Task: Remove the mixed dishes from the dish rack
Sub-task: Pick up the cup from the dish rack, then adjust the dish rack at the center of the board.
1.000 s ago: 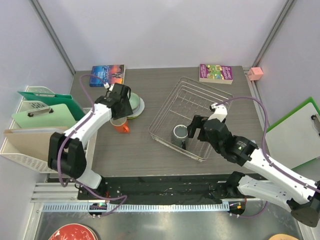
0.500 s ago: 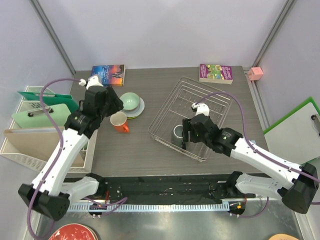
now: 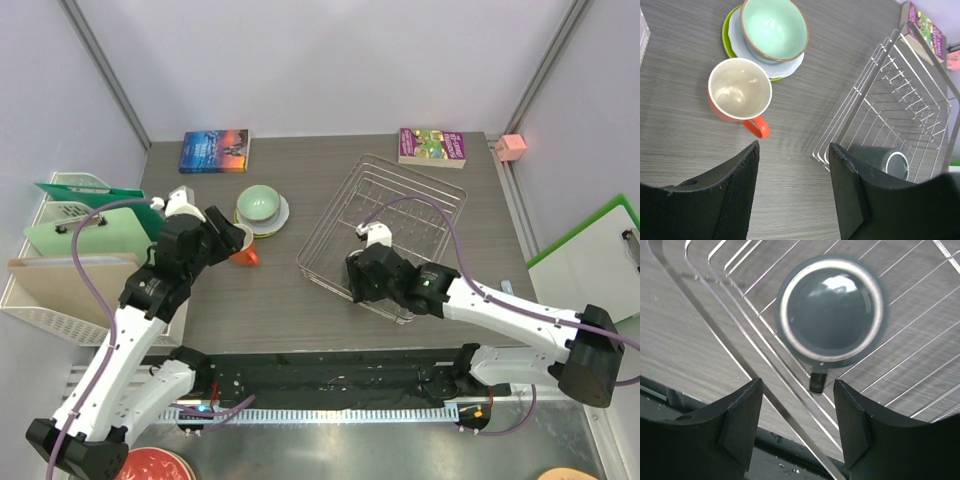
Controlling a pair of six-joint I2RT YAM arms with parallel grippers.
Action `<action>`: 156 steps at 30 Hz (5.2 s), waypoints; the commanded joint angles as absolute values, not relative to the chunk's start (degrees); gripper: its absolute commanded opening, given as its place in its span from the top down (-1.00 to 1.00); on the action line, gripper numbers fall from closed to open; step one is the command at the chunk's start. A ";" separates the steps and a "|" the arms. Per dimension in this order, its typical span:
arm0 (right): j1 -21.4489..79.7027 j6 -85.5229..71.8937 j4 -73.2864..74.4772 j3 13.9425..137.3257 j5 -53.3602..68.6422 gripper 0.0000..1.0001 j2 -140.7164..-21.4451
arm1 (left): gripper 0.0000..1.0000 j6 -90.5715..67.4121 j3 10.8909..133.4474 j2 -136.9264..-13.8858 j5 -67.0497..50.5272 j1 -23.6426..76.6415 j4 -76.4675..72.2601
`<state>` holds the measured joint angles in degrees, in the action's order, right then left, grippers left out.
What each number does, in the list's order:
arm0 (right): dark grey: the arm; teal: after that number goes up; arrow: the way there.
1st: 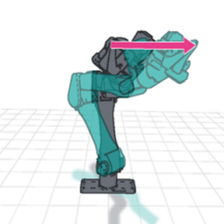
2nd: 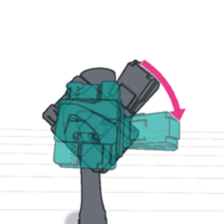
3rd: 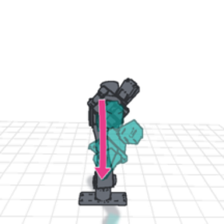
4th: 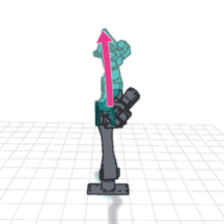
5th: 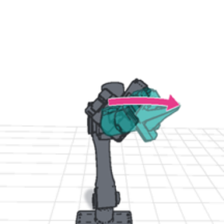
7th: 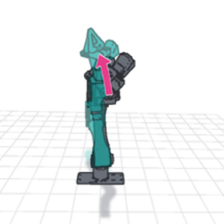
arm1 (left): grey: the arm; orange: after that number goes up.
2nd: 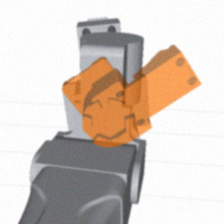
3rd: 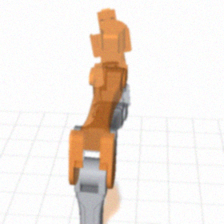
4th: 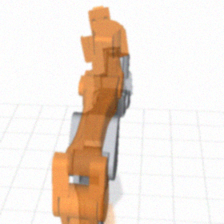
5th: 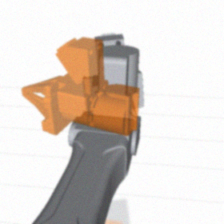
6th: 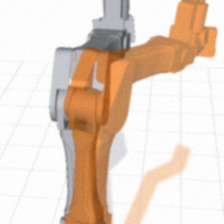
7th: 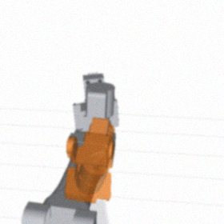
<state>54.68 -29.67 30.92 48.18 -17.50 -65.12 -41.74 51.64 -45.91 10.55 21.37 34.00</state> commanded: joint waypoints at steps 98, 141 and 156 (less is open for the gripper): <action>35.24 -69.96 -58.63 27.16 28.92 0.98 -65.04 | -0.39 -63.28 42.27 -54.58 -21.54 33.84 -28.74; 41.75 -31.91 35.74 47.10 -34.17 -0.66 -56.15 | 1.00 -34.72 71.19 -55.72 9.84 37.18 38.13; 41.92 -32.61 43.66 55.37 -45.95 -0.74 -55.72 | 0.99 -33.22 69.88 -57.83 13.62 40.42 53.79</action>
